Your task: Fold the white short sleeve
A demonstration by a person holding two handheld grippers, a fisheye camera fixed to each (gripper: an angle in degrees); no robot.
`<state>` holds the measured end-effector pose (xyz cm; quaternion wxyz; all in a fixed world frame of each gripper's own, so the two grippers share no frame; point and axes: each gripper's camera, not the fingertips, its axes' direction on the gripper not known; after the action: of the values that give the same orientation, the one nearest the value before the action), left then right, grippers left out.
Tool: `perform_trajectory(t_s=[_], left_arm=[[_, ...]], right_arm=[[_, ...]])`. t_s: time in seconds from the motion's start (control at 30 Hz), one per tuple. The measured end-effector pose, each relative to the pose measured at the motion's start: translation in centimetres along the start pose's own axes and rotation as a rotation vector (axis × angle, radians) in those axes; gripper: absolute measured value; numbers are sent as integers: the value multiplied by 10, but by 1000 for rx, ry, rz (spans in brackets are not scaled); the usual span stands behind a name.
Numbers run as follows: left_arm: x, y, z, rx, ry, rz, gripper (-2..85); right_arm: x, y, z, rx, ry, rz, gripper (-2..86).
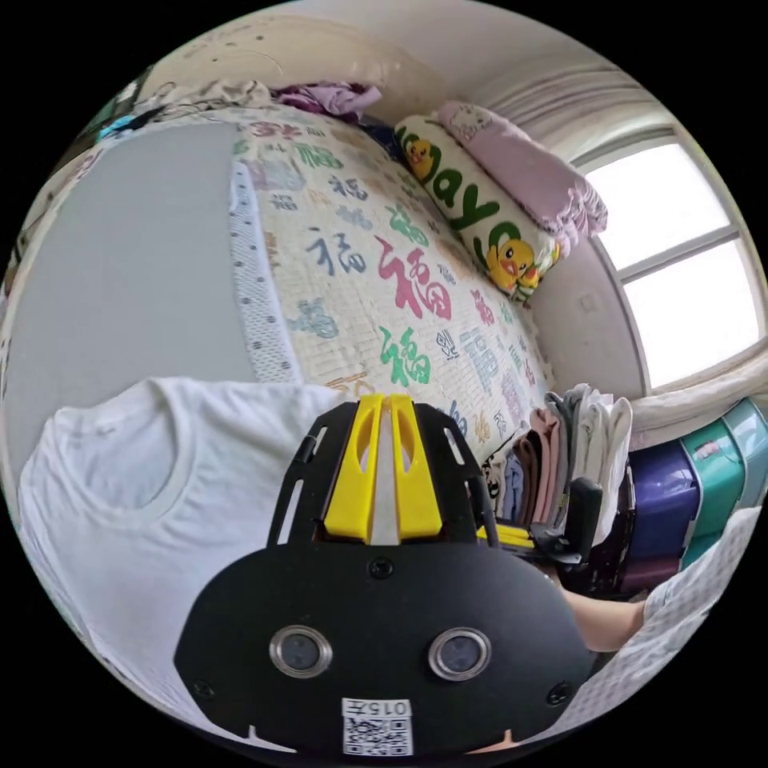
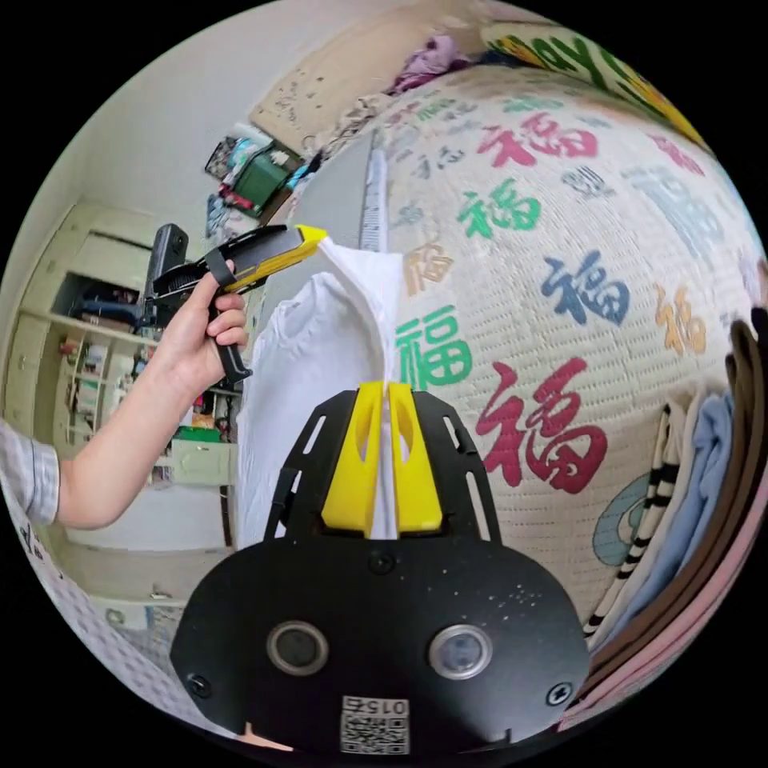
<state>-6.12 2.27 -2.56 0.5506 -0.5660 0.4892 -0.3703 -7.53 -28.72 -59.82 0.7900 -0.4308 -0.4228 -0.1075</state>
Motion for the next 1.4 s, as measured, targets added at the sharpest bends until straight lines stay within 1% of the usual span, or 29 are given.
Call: perform_trajectory(t_s=[0.1,0.17,0.3,0.4,0.47,0.53,0.63,0.73,0.87,0.93,1.03,1.13,1.2,1.23,1.3,1.33,1.4], left_arm=[[-35,38,-43,27,-52,-77,-2],[-55,62,-55,20,-66,-131,-2],[-94,110,-52,-71,-136,-250,0],[-107,127,-49,-120,-134,-294,7],[-108,126,-53,-119,-136,-283,30],[-104,113,-62,-81,-148,-248,60],[-97,79,-60,-23,-138,-182,66],[-100,37,-34,-8,-73,-173,72],[-104,-1,7,-81,-81,-186,67],[-96,-17,27,-136,-118,-138,58],[-86,-28,38,-165,-188,-71,47],[-83,-30,39,-177,-207,-41,49],[-84,-27,32,-169,-205,-54,56],[-84,-22,21,-137,-179,-53,58],[-84,-9,4,-98,-144,-52,60],[-86,3,-5,-108,-139,-62,62],[-90,24,-12,-152,-145,-86,66]], right_arm=[[-42,-7,6,-51,22,-146,7],[-59,-10,20,-113,47,-209,9],[-73,-15,49,-257,64,-252,24],[-75,-24,41,-295,71,-273,58],[-72,-34,26,-290,74,-275,72],[-65,-48,9,-259,109,-263,76],[-51,-75,-6,-224,153,-221,81],[-49,-104,0,-244,160,-211,83],[-48,-133,10,-304,126,-189,62],[-48,-144,9,-327,136,-178,42],[-48,-157,-4,-308,179,-159,13],[-47,-170,-16,-321,223,-125,11],[-53,-180,-40,-258,212,-117,22],[-57,-183,-47,-238,202,-125,28],[-82,-193,-68,-200,155,-202,51],[-89,-195,-70,-206,145,-227,57],[-121,-203,-66,-266,122,-350,67]])
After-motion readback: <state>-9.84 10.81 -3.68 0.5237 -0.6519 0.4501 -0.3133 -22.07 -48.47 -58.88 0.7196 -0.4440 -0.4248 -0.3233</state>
